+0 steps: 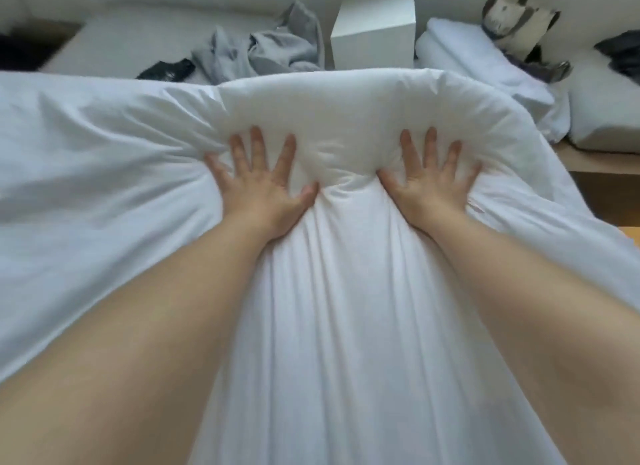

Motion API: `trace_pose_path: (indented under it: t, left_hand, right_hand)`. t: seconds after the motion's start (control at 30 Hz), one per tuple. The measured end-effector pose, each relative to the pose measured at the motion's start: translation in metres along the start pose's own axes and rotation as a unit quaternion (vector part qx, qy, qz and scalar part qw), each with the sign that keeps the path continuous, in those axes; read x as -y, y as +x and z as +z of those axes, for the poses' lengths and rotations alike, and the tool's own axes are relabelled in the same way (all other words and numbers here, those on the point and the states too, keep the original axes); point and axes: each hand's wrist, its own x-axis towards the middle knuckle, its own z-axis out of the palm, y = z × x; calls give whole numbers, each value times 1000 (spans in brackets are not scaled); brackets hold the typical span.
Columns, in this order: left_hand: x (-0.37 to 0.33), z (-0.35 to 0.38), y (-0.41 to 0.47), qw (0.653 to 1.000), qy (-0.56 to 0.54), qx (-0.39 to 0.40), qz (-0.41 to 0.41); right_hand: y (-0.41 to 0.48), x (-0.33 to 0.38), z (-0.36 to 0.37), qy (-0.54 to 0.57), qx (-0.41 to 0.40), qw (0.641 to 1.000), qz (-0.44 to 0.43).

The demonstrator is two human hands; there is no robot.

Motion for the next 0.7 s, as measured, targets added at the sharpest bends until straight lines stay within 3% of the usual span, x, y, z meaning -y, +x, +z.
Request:
trace_pose_path:
  t: [0.27,0.7]
  left_hand:
    - [-9,8,94,1000,5,-20,-3]
    - [-15,16,143,998,-15,-60,19]
  right_hand:
    - [79,8,7,-2,-2,1000,-15]
    - [143,16,3,-10,1,998,-63]
